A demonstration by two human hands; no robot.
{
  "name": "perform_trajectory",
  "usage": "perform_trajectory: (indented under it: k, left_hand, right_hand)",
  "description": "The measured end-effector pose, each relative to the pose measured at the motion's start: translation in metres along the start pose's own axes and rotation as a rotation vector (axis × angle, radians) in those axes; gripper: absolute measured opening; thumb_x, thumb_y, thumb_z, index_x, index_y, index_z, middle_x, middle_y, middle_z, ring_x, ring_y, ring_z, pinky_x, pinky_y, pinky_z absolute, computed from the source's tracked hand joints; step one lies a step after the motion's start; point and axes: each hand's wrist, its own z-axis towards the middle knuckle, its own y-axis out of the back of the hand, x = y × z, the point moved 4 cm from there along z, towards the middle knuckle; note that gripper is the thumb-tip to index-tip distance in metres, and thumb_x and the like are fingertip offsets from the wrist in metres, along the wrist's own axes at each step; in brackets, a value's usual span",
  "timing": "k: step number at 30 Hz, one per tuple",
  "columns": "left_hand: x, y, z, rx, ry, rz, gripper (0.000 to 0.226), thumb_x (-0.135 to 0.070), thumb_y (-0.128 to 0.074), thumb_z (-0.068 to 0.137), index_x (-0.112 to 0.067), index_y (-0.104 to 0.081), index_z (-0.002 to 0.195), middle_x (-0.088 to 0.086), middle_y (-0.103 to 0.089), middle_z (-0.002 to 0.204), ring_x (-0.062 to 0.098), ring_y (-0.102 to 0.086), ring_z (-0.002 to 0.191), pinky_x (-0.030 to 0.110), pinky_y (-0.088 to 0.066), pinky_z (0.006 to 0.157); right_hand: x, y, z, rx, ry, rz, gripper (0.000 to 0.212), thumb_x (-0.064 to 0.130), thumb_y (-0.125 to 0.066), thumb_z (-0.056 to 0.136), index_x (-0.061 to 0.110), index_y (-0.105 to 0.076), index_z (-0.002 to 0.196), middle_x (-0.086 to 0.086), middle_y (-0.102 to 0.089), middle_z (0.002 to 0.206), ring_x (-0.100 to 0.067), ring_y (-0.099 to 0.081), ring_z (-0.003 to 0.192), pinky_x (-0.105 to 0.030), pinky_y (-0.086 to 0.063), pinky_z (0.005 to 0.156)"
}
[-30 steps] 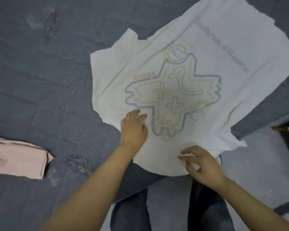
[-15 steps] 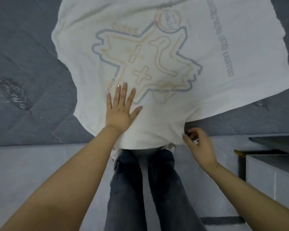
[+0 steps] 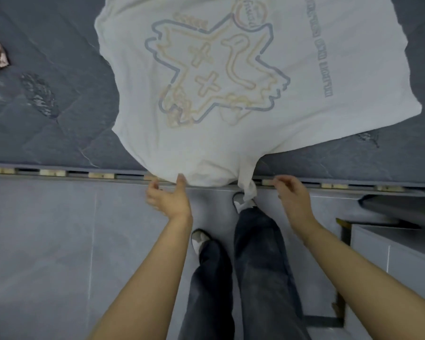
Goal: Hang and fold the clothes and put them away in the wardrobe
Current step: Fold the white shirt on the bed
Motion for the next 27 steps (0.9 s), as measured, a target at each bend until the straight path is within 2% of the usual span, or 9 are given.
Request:
perform_trajectory:
  k: [2, 5, 10, 13, 15, 19, 21, 23, 27]
  left_hand:
    - [0.010, -0.016, -0.008, 0.184, 0.273, -0.279, 0.078, -0.033, -0.075, 0.084, -0.015, -0.030, 0.144, -0.002, -0.042, 0.132, 0.015, -0.047, 0.121, 0.034, -0.034, 0.113]
    - [0.010, -0.032, -0.010, 0.403, 0.275, -0.321, 0.057, -0.042, -0.065, 0.090, -0.018, -0.046, 0.139, -0.013, -0.057, 0.123, 0.003, -0.054, 0.109, 0.033, -0.034, 0.113]
    - [0.012, -0.016, 0.000, 0.241, 0.040, -0.193, 0.026, -0.037, -0.052, 0.099, -0.017, -0.061, 0.113, -0.009, -0.064, 0.111, 0.005, -0.060, 0.103, 0.017, -0.046, 0.089]
    - [0.019, 0.015, 0.008, 0.116, -0.057, -0.188, 0.035, -0.043, -0.045, 0.101, -0.018, -0.064, 0.117, -0.009, -0.066, 0.108, 0.000, -0.061, 0.095, 0.013, -0.050, 0.086]
    - [0.025, 0.029, 0.016, 0.078, -0.050, -0.175, 0.032, -0.042, -0.045, 0.101, -0.019, -0.068, 0.103, -0.004, -0.067, 0.100, 0.007, -0.063, 0.090, 0.020, -0.053, 0.080]
    - [0.040, 0.025, 0.019, 0.164, 0.062, -0.087, 0.029, -0.036, -0.053, 0.099, -0.022, -0.052, 0.073, -0.006, -0.054, 0.072, 0.005, -0.050, 0.065, 0.013, -0.043, 0.058]
    - [0.047, 0.020, 0.019, 0.249, 0.162, -0.090, 0.035, -0.041, -0.060, 0.094, -0.020, -0.045, 0.070, -0.004, -0.046, 0.070, 0.009, -0.042, 0.065, 0.019, -0.038, 0.065]
    - [0.054, 0.012, 0.018, 0.395, 0.267, -0.097, 0.032, -0.048, -0.065, 0.088, -0.022, -0.050, 0.077, -0.009, -0.054, 0.083, 0.008, -0.047, 0.079, 0.026, -0.037, 0.085]
    - [0.054, 0.001, 0.021, 0.496, 0.316, -0.132, 0.052, -0.054, -0.070, 0.080, -0.027, -0.053, 0.121, -0.022, -0.057, 0.113, 0.003, -0.047, 0.111, 0.030, -0.025, 0.107]
  right_hand:
    - [0.009, -0.001, 0.008, 0.110, -0.016, 0.026, 0.022, 0.025, -0.064, 0.093, 0.016, -0.062, 0.113, 0.008, -0.063, 0.105, 0.001, -0.058, 0.090, -0.005, -0.046, 0.074]
    - [0.016, -0.022, 0.018, 0.252, -0.041, -0.044, 0.027, 0.026, -0.067, 0.091, 0.014, -0.060, 0.114, 0.005, -0.063, 0.101, 0.001, -0.058, 0.086, -0.003, -0.046, 0.066]
    - [0.017, -0.051, 0.027, 0.262, -0.024, -0.115, 0.017, 0.022, -0.063, 0.094, 0.008, -0.061, 0.087, -0.014, -0.067, 0.091, -0.022, -0.063, 0.081, -0.033, -0.055, 0.080]
    - [0.004, -0.048, 0.014, 0.270, -0.130, 0.004, 0.021, 0.017, -0.058, 0.097, 0.006, -0.059, 0.080, -0.013, -0.068, 0.076, -0.018, -0.067, 0.061, -0.027, -0.058, 0.068]
    - [-0.005, -0.041, 0.006, 0.275, -0.178, 0.050, 0.021, 0.015, -0.054, 0.099, 0.003, -0.058, 0.082, -0.013, -0.066, 0.070, -0.017, -0.066, 0.053, -0.027, -0.058, 0.067]
    - [-0.010, -0.033, 0.005, 0.298, -0.256, 0.028, 0.015, 0.016, -0.058, 0.097, 0.004, -0.059, 0.088, -0.015, -0.069, 0.088, -0.017, -0.066, 0.067, -0.023, -0.057, 0.067]
    - [-0.003, -0.023, 0.016, 0.213, -0.251, 0.058, 0.010, 0.017, -0.060, 0.096, 0.007, -0.061, 0.094, -0.013, -0.068, 0.100, -0.017, -0.065, 0.078, -0.024, -0.055, 0.069]
    - [0.006, -0.003, 0.032, 0.104, -0.255, 0.210, 0.015, 0.017, -0.059, 0.097, 0.006, -0.059, 0.105, -0.013, -0.066, 0.108, -0.021, -0.065, 0.091, -0.028, -0.054, 0.079]
    - [0.030, 0.045, 0.071, 0.005, -0.275, 0.585, 0.038, 0.027, -0.057, 0.097, 0.007, -0.051, 0.129, -0.009, -0.058, 0.121, -0.021, -0.059, 0.113, -0.028, -0.049, 0.098]
